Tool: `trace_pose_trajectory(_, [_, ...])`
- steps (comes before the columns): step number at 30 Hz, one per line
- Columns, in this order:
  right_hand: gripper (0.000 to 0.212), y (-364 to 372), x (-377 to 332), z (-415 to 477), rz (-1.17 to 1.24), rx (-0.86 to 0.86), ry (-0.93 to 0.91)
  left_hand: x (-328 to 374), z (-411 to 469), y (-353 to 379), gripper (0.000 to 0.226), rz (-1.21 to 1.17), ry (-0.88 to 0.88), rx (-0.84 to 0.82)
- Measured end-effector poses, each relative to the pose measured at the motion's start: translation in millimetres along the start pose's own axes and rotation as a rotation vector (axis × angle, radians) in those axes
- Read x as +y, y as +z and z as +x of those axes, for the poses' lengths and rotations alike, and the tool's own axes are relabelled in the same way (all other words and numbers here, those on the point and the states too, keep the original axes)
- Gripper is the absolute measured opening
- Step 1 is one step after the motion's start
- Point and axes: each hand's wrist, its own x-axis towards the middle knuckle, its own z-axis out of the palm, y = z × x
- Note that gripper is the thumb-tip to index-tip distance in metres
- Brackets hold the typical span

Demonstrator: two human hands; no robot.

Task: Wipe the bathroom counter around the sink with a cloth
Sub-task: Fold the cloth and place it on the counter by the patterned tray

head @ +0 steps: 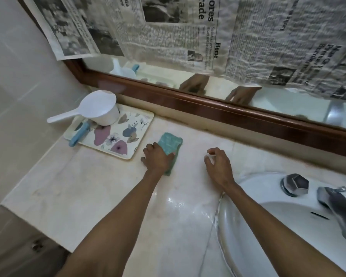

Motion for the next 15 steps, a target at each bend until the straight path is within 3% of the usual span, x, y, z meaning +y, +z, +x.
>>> trace_pose_trajectory(7, [0.022,14.0,-7.8,13.2,-0.009,-0.02,0.012,-3.4,23.6,-10.2,0.081,-0.179,-0.017,-0.149])
trace_pose_trajectory(15, [0.015,23.0,-16.8,17.0,-0.041,-0.012,0.053,-7.8,25.5,-9.4,0.055,-0.297,0.082,-0.144])
